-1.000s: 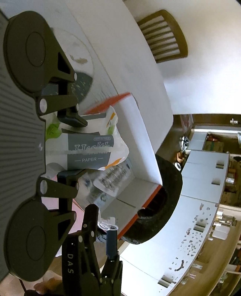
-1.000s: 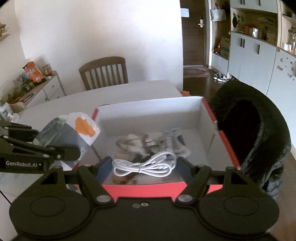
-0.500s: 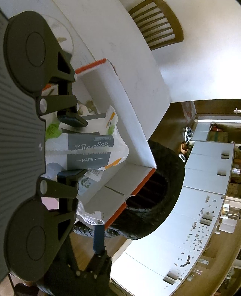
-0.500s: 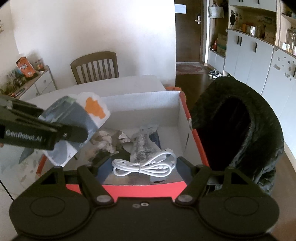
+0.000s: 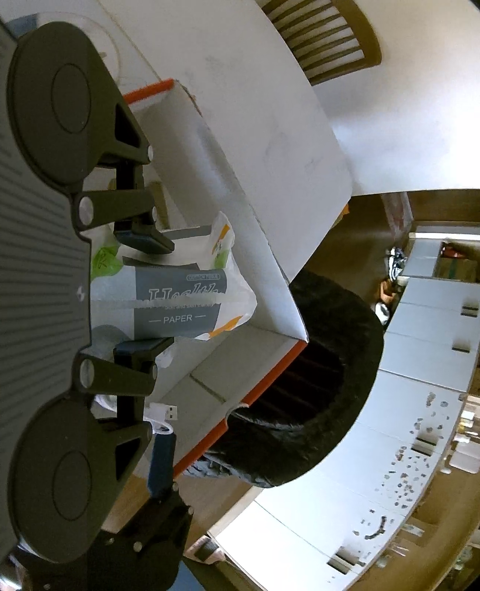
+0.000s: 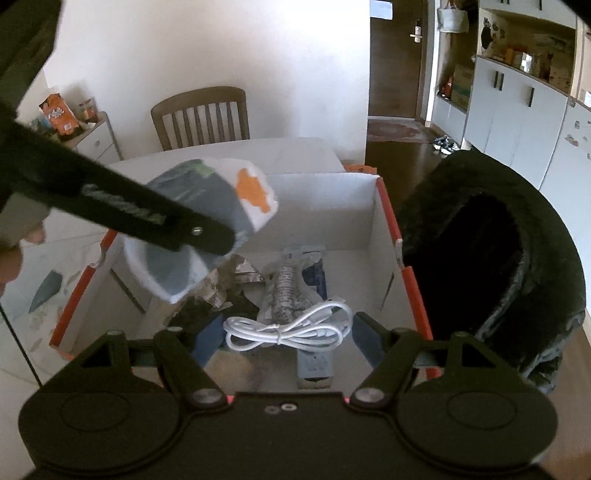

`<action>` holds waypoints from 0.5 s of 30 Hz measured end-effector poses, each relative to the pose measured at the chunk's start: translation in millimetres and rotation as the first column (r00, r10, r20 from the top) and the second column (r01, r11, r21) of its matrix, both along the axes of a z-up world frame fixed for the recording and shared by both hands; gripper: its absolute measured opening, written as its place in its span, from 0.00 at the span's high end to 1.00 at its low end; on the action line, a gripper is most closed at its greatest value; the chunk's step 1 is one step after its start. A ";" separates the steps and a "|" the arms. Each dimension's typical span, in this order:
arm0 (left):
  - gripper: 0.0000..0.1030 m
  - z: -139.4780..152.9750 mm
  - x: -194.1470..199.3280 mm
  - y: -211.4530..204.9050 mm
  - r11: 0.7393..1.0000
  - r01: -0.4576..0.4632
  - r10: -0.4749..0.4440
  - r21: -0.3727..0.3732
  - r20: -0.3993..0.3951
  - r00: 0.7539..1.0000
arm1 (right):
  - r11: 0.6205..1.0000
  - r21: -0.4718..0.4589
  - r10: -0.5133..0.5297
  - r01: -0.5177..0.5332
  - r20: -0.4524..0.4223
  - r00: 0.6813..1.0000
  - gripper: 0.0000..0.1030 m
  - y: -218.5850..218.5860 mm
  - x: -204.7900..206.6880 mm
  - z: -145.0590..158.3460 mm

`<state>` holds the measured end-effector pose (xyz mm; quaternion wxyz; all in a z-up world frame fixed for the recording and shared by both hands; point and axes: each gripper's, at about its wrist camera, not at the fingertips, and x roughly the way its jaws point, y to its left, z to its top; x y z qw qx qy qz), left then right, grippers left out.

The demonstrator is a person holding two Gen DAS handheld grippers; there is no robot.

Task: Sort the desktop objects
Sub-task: 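Lower both grippers into the shoebox and open them to drop the items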

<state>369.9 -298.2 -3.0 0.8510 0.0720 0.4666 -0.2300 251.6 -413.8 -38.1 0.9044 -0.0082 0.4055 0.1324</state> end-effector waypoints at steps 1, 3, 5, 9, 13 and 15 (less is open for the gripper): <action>0.56 -2.5 3.7 -2.3 1.000 0.003 -0.003 0.008 -0.001 1.000 | 1.000 -0.001 0.003 -0.003 -0.001 1.000 0.27 0.7 1.7 -0.6; 0.56 -8.3 11.3 -6.0 1.000 0.006 -0.006 0.023 -0.006 1.000 | 1.000 -0.008 0.015 -0.015 -0.003 1.000 0.27 2.8 5.2 -2.4; 0.56 -13.9 19.4 -9.1 0.999 0.010 -0.009 0.035 -0.012 1.000 | 1.000 -0.021 0.021 -0.022 -0.008 1.000 0.27 4.0 9.2 -5.8; 0.55 -25.7 32.9 -13.7 0.998 0.021 -0.020 0.058 -0.021 1.000 | 0.998 -0.048 0.031 -0.032 -0.021 0.999 0.27 5.9 15.3 -13.7; 0.55 -39.1 38.9 -17.2 0.996 0.026 -0.022 0.084 -0.037 0.999 | 0.998 -0.059 0.032 -0.034 -0.036 0.999 0.27 5.6 20.7 -20.3; 0.55 -44.5 38.8 -18.3 0.996 0.033 -0.029 0.089 -0.047 0.998 | 0.997 -0.059 0.039 -0.041 -0.041 0.998 0.27 6.3 21.1 -22.0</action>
